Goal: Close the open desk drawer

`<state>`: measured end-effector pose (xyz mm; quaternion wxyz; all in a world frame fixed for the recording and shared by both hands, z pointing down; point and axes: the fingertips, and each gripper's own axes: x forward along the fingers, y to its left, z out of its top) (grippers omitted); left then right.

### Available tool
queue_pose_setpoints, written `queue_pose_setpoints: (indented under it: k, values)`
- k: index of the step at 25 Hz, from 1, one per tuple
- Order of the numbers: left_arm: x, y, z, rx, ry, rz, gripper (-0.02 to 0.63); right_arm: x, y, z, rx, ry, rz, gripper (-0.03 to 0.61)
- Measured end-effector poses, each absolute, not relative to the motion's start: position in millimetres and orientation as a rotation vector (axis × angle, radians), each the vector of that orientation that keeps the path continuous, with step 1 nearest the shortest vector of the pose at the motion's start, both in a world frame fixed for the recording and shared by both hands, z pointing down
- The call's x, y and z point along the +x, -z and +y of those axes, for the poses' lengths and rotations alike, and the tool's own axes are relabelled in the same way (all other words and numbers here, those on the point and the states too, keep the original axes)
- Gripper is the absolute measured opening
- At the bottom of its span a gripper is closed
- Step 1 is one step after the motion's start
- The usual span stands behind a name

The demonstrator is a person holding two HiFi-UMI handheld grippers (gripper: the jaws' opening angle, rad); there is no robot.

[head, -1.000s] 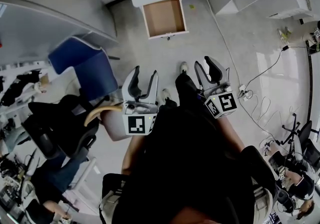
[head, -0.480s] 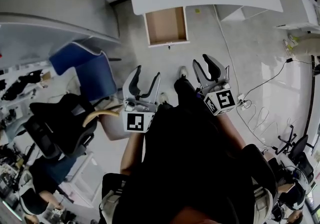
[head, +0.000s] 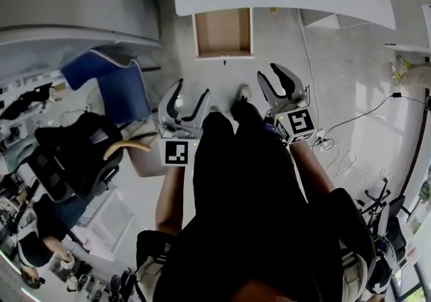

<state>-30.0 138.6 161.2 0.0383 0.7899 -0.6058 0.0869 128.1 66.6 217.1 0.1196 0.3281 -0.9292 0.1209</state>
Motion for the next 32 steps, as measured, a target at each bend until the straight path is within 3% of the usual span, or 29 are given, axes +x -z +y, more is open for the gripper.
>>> queue_pose_setpoints:
  k: [7,14,32]
  values:
    - [-38,-210,120,2.573,-0.650,-1.701,0.276,117,-262,52,0.837,-0.327,-2.646,0.163]
    - [-46,-275,101,2.572,-0.737,-1.561,0.281,91,-322,47,0.689,-0.274,-2.553,0.163]
    - [-65,-493,75,2.565,-1.305,-1.072,0.290,90,-523,31,0.359,-0.077,-2.161,0.163]
